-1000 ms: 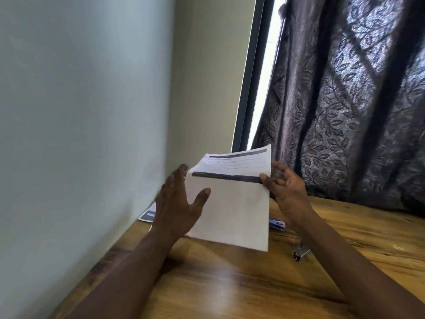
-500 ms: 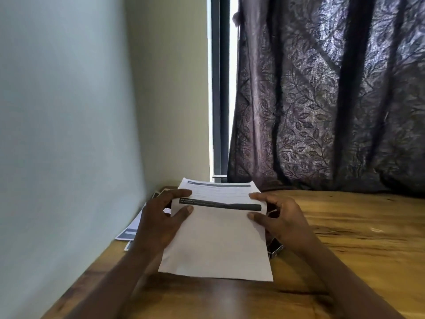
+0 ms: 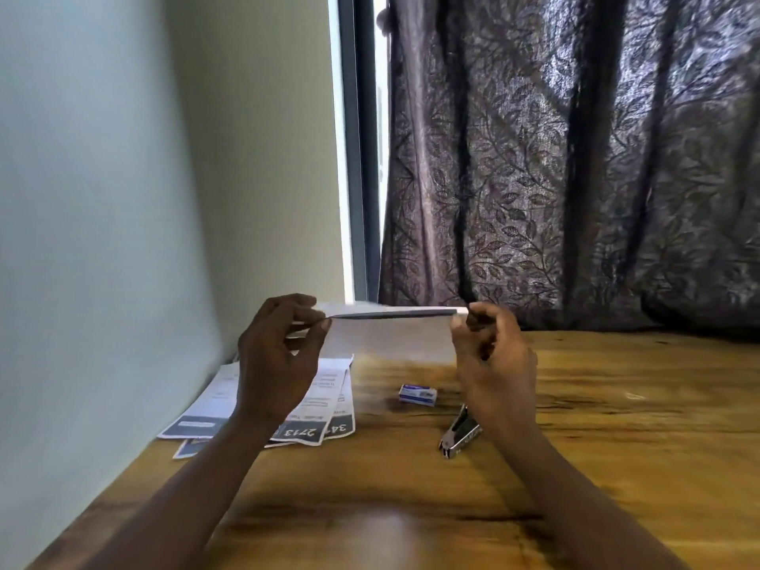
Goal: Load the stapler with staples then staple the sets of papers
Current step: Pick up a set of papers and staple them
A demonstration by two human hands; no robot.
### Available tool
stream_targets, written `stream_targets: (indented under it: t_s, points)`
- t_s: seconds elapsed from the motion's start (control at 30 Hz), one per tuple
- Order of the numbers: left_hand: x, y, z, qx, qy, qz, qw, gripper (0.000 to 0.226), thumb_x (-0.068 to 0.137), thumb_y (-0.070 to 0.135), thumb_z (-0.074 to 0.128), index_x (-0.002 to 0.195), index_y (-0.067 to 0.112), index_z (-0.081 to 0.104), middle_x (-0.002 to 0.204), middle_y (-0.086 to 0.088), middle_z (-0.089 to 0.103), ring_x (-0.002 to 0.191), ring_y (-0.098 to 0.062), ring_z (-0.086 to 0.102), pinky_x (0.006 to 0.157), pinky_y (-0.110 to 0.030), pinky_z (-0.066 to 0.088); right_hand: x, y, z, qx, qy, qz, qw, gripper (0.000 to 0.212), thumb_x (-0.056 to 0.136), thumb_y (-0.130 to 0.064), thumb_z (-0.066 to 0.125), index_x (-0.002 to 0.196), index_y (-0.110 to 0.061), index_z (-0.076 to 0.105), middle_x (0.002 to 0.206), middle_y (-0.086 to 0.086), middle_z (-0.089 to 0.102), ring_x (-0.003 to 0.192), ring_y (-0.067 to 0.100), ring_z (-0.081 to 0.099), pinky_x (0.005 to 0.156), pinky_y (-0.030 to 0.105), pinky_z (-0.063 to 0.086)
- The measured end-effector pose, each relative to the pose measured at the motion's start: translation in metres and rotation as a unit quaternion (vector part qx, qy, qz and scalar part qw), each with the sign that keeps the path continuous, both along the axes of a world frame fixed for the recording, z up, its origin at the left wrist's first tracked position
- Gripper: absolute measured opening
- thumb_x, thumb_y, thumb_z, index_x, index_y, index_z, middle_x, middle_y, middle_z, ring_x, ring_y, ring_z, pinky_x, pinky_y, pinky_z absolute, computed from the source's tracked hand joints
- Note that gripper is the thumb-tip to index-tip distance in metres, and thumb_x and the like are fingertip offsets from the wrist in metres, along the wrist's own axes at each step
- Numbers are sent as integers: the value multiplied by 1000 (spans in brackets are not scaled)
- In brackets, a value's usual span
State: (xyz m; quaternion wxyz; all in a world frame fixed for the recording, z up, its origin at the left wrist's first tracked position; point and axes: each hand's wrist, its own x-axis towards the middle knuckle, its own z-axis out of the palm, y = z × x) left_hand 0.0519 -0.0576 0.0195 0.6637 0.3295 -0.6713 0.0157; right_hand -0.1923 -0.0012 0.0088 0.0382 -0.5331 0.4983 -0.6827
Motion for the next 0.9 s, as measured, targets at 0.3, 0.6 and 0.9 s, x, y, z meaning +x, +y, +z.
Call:
stream_targets:
  t_s: [0.3, 0.6, 0.9]
  points:
    - [2, 14, -28, -9, -125, -67, 990, 17, 71, 13, 77, 76, 12, 61, 89, 2, 72, 90, -6, 67, 74, -13, 52, -1, -7, -2, 167, -313, 236, 905, 89, 68, -54, 87, 142, -23, 48, 126, 13, 67, 106, 31, 71, 82, 54, 61]
    - [3, 16, -28, 142, 23, -128, 981, 35, 90, 38, 72, 111, 17, 55, 116, 3, 70, 85, -14, 76, 62, -33, 64, -13, -1, -2, 153, -207, 228, 939, 80, 86, 4, 71, 147, -39, 43, 108, 4, 74, 97, 17, 72, 67, 28, 61]
    - [20, 13, -19, 278, 38, -172, 945, 36, 92, 16, 72, 124, 30, 62, 101, 0, 78, 86, -23, 77, 68, -32, 65, -6, 0, -7, 170, -102, 290, 936, 62, 87, 1, 72, 135, -33, 53, 105, 7, 78, 94, 25, 75, 74, 39, 62]
